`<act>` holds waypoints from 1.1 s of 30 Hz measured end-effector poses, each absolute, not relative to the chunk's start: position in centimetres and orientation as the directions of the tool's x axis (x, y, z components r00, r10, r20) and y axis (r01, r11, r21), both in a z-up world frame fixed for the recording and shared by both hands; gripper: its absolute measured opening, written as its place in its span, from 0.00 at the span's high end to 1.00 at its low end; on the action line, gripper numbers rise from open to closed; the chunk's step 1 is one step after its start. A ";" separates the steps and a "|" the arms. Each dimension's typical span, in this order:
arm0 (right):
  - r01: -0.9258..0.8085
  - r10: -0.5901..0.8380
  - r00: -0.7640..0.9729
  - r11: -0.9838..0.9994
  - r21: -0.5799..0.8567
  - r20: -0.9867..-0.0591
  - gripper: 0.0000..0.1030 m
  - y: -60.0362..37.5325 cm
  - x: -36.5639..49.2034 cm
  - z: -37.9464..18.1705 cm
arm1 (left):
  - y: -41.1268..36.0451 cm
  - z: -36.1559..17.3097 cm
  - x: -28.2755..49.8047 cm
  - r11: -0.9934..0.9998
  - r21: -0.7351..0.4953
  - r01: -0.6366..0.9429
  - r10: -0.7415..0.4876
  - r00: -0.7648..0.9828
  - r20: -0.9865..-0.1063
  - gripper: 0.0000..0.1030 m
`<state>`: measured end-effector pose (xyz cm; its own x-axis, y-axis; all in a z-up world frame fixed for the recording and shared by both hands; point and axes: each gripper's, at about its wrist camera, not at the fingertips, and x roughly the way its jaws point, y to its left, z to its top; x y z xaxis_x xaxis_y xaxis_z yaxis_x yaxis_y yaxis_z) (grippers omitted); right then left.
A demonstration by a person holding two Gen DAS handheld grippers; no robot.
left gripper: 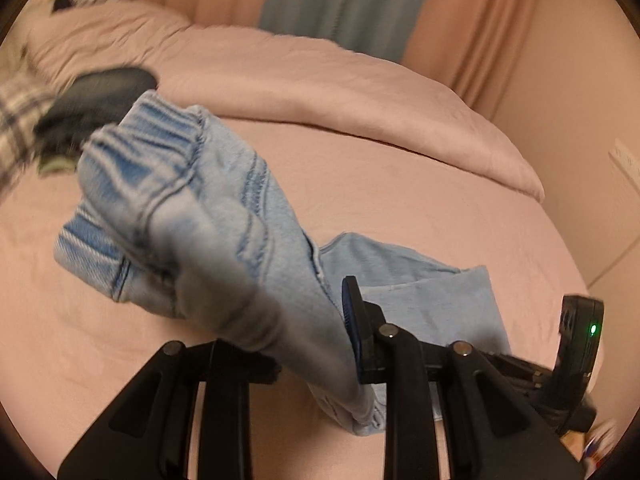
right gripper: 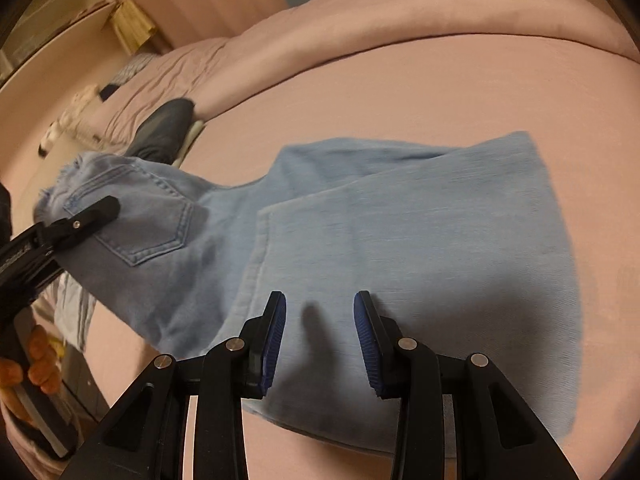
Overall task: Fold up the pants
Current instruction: 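Fold the waistband over toward the hem with the left tool and release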
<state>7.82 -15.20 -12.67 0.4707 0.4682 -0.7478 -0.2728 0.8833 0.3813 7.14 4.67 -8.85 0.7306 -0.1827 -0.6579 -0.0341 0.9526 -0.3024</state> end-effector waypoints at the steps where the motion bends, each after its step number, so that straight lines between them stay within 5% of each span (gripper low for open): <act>1: -0.266 0.466 0.479 0.884 0.383 -0.744 0.62 -15.7 7.6 -12.5 | 4.1 -8.6 7.2 0.959 -0.283 -0.018 -0.180 0.733 -0.656 0.76; 8: -0.217 0.484 0.521 0.872 0.439 -0.703 0.62 -18.5 7.0 -12.1 | -0.4 -7.8 7.3 0.980 -0.172 0.102 -0.191 0.735 -0.651 0.76; 14: -0.095 0.513 0.544 0.824 0.559 -0.664 0.46 -22.5 7.2 -12.7 | -4.9 -9.2 7.8 0.971 -0.091 0.222 -0.222 0.687 -0.692 0.76; 17: -0.047 0.529 0.546 0.793 0.607 -0.649 0.45 -24.4 6.9 -13.4 | -7.1 -10.9 7.9 0.956 -0.054 0.290 -0.234 0.633 -0.738 0.70; 21: -0.048 0.589 0.525 0.742 0.669 -0.615 0.45 -26.4 6.5 -14.2 | -8.5 -13.5 7.9 0.942 -0.037 0.335 -0.225 0.544 -0.808 0.35; 26: -0.077 0.616 0.492 0.734 0.674 -0.615 0.44 -26.8 6.5 -14.4 | -7.7 -13.6 6.3 0.926 -0.010 0.376 -0.235 0.556 -0.797 0.20; 33: -0.134 0.633 0.422 0.751 0.646 -0.649 0.41 -26.3 7.1 -14.1 | -3.7 -13.3 4.3 0.955 -0.088 0.283 -0.246 0.590 -0.769 0.19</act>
